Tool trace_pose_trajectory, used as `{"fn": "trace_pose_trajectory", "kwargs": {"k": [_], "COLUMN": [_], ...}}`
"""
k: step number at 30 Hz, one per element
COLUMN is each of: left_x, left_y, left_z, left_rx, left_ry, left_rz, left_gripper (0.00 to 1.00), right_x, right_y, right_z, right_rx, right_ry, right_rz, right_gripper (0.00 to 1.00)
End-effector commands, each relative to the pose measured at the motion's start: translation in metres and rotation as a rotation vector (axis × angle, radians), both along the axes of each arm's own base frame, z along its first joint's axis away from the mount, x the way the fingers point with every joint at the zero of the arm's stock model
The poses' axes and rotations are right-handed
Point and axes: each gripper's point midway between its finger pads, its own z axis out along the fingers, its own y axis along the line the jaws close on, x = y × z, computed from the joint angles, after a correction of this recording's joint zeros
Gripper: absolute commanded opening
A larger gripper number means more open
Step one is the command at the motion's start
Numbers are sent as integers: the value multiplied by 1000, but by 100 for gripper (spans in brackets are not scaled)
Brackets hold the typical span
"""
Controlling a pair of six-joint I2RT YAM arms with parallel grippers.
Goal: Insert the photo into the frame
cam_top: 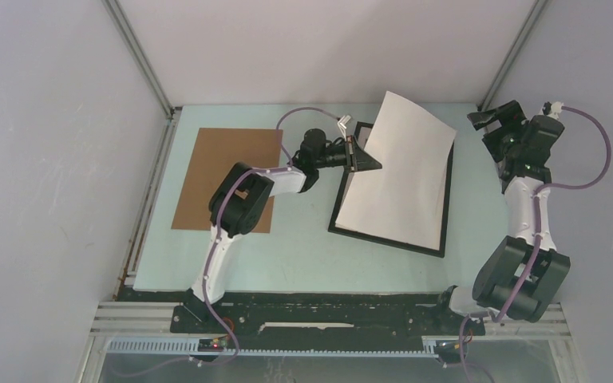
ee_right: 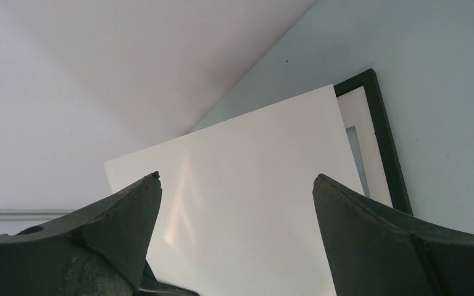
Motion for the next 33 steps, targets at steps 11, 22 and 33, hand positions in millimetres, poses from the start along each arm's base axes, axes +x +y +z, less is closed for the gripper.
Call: {"fn": "trace_pose_trajectory", "kwargs": {"k": [11,22,33], "left_x": [37,43,59], "left_y": [-15,-20,4], "left_z": [-8,-35,-56], "left_rx": [29,126,376], "left_ry": [82,153,197], "left_rz": [100,148,314], "left_gripper": [0,0,30], "right_x": [4,5,9], "right_y": [-5,-5,-11], "right_z": [-9,-12,-18], "right_rx": [2,7,15], "right_ry": [8,13,15], "right_rz": [1,6,7], "right_gripper": [100,100,100]}}
